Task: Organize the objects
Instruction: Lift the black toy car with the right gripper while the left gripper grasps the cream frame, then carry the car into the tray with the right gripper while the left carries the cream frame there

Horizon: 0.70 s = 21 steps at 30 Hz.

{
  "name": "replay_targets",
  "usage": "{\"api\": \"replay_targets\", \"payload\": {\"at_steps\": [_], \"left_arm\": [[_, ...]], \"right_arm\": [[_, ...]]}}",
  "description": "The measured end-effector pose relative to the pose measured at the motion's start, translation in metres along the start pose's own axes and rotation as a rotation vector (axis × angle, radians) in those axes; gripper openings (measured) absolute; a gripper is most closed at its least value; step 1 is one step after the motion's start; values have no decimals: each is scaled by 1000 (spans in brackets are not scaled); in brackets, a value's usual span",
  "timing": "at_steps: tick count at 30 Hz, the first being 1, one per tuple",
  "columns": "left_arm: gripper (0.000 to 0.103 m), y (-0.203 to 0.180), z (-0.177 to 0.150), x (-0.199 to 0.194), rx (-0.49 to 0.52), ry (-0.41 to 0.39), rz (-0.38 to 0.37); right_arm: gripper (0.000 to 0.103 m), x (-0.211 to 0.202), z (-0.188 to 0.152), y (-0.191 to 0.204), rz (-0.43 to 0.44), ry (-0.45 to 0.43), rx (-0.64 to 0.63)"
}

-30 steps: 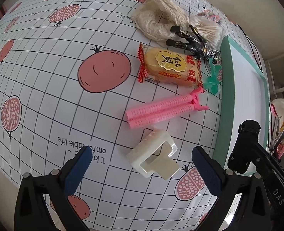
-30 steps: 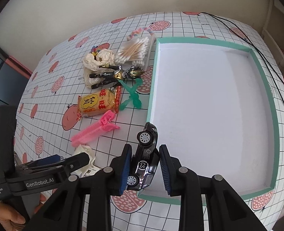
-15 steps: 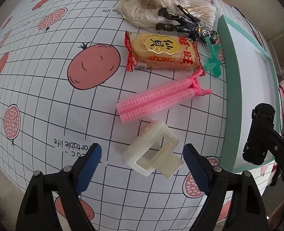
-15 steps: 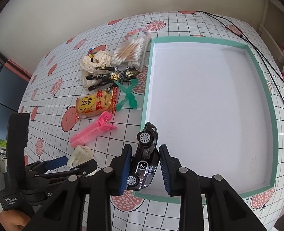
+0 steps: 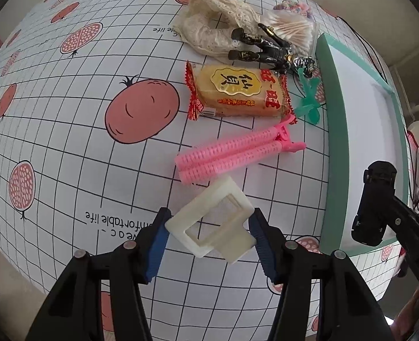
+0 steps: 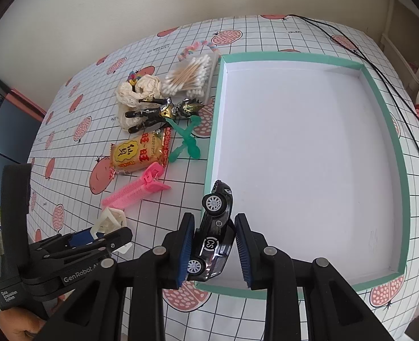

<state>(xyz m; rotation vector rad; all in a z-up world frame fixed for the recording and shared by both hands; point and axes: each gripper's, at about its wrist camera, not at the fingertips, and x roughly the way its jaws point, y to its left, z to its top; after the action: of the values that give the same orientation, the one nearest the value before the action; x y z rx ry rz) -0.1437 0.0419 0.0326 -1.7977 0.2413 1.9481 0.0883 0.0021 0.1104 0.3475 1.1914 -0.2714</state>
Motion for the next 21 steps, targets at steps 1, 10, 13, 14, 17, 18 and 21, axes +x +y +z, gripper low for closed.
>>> {"api": "replay_targets", "payload": {"at_steps": [1, 10, 13, 14, 17, 18, 21], "left_arm": [[58, 1, 0, -3, -1, -10, -3], [58, 3, 3, -48, 7, -197, -86], [58, -12, 11, -72, -1, -254, -138], [58, -22, 19, -65, -5, -268, -155], [58, -36, 12, -81, -8, -303, -198], [58, -40, 10, -84, -6, -314, -215], [58, -57, 13, -83, 4, -337, -260]], "right_arm": [[31, 0, 0, 0, -2, -1, 5], [31, -9, 3, -2, 9, -41, 42], [31, -11, 4, -3, 3, -55, 53], [31, -12, 4, -4, 1, -59, 61], [31, -16, 4, -6, -13, -77, 72], [31, -19, 5, -7, -20, -88, 71], [31, -28, 7, -13, -54, -124, 76]]}}
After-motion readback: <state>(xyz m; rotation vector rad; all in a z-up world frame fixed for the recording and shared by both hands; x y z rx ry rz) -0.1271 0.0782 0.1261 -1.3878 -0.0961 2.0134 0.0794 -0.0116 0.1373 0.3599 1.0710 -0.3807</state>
